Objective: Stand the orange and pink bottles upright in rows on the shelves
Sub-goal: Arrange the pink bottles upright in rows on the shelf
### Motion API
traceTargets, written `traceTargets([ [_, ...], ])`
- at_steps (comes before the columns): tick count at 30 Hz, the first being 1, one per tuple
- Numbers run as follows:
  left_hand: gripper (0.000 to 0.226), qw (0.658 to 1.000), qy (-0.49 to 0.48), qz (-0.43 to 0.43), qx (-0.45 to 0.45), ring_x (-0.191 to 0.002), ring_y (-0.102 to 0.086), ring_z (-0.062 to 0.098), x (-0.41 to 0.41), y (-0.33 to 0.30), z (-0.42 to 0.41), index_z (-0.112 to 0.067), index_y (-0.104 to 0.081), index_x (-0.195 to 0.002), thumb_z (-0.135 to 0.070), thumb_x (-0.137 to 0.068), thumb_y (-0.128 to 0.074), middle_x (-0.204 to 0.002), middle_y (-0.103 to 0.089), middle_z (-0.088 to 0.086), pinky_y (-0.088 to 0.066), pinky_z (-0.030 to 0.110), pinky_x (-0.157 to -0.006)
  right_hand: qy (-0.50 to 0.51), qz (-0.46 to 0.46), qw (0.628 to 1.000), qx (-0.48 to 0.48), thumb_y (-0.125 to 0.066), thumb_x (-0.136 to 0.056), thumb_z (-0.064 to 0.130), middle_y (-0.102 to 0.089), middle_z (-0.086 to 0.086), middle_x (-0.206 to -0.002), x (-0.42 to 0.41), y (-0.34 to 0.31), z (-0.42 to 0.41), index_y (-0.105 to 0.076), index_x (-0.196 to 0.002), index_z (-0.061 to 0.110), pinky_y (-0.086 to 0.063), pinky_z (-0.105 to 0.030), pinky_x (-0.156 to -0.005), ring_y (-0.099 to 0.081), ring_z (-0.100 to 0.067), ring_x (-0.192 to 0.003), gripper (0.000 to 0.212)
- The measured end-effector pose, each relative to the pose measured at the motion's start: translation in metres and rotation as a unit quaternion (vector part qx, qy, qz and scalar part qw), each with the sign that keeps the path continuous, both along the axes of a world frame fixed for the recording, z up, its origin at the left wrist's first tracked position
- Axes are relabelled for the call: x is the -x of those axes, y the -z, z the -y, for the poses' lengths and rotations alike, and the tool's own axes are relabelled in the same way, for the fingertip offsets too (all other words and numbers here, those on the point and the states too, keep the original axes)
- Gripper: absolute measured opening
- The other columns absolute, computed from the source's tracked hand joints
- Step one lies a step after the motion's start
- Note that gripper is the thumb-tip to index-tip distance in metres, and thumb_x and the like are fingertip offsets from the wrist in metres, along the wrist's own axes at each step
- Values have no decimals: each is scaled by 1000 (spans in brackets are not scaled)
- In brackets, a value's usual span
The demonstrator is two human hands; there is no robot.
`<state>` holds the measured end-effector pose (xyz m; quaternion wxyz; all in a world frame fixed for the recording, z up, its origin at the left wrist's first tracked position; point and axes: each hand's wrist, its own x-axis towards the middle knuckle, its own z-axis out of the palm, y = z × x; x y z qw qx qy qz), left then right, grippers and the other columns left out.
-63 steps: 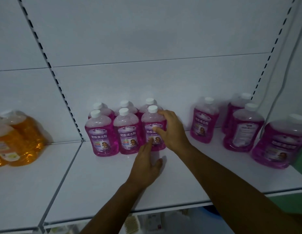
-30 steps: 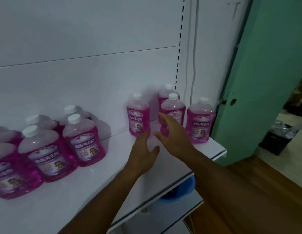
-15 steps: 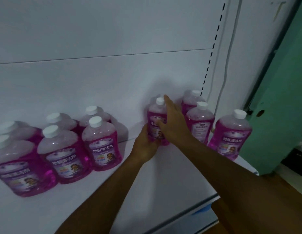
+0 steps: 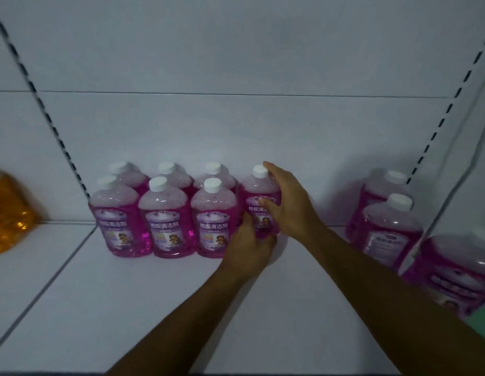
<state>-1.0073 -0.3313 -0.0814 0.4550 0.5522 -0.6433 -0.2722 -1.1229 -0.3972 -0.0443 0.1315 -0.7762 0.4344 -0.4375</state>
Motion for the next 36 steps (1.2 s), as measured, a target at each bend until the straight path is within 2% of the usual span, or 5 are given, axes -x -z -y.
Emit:
traceTargets([
  [4, 56, 999, 11, 3, -30, -112, -58, 13, -8, -4, -4, -18, -42, -142, -17, -90, -63, -126, -61, -3, -45, 26, -98, -5, -55, 998, -17, -68, -88, 16, -37, -7, -134, -2, -2, 10, -34, -147, 23, -28, -10, -103, -38, -10, -119, 68],
  [9, 62, 997, 31, 23, -62, -115, -53, 12, -11, -7, -5, -20, -36, -146, -12, -91, -62, -130, -55, -4, -42, 16, -94, 15, -88, 996, 1, -68, -88, 25, -42, -9, -138, 2, -2, 12, -33, -148, 23, -38, -38, -104, -37, -25, -127, 70],
  [19, 62, 990, 106, 45, -82, -135, -42, 16, 6, 5, -11, -20, -33, -147, -25, -92, -60, -145, -46, -3, -38, 40, -112, 86, -102, 990, -32, -61, -92, 35, -31, -3, -153, 10, 3, -33, -19, -152, 21, -31, -40, -111, -26, -21, -140, 75],
  [25, 76, 980, 154, 82, -93, -126, -52, 25, 27, 28, 1, -18, -47, -133, -66, -75, -53, -134, -56, 6, -45, 50, -104, 127, -55, 989, -48, -60, -94, 31, -36, -3, -152, 38, 11, -77, -28, -150, 18, -36, -40, -112, -36, -21, -138, 66],
  [36, 65, 964, 223, 137, -45, -130, -46, 21, 78, 5, -34, -12, -32, -148, -31, -93, -62, -148, -43, 5, -37, 29, -106, 284, -9, 958, -33, -63, -91, 31, -57, -6, -130, 97, 15, -157, -49, -134, 14, -47, -40, -98, -56, -22, -115, 48],
])
